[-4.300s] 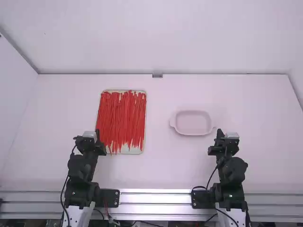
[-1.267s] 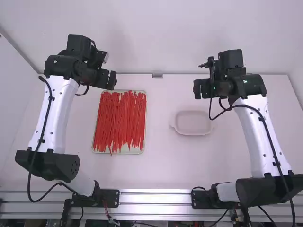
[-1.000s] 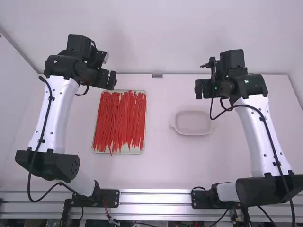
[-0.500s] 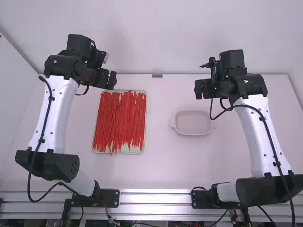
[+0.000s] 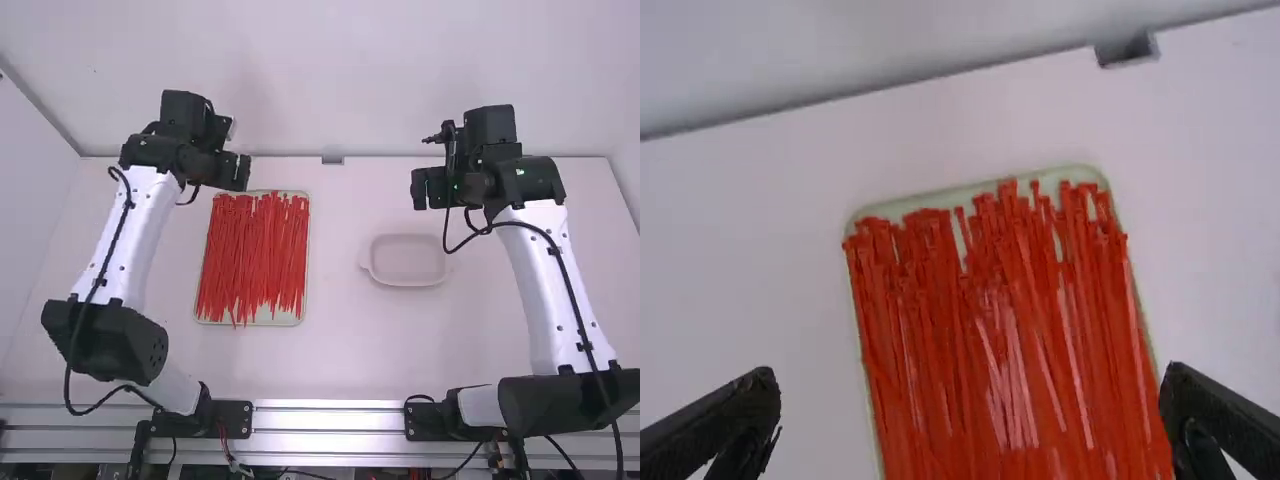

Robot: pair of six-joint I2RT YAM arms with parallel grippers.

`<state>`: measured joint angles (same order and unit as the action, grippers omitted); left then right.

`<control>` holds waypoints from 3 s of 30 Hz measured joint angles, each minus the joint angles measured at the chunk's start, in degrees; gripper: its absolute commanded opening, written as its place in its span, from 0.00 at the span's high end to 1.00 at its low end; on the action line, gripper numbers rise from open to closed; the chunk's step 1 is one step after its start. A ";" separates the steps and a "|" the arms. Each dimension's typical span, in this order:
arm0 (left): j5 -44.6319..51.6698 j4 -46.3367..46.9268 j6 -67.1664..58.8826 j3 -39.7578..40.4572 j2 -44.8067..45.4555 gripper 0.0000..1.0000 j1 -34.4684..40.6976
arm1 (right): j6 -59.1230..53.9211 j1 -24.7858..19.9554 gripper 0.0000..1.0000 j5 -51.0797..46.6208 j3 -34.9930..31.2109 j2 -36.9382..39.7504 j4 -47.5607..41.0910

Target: Fasten the cable tie

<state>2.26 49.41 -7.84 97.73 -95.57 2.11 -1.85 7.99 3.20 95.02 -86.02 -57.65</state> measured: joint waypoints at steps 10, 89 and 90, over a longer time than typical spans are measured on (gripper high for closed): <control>-7.52 -7.85 5.38 -7.32 -0.37 0.01 0.04 | 0.28 0.04 0.02 0.07 0.00 0.00 0.11; 5.25 -22.32 8.28 -7.28 -27.39 0.57 -6.75 | 0.17 3.04 0.02 0.04 0.00 -0.94 0.44; 5.25 -22.38 8.26 -7.28 -27.39 0.57 -6.75 | 0.13 3.04 0.02 0.04 0.02 -0.94 0.48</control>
<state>7.51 27.03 0.43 90.45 -122.96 -4.64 -1.72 11.03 3.25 95.04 -86.96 -57.17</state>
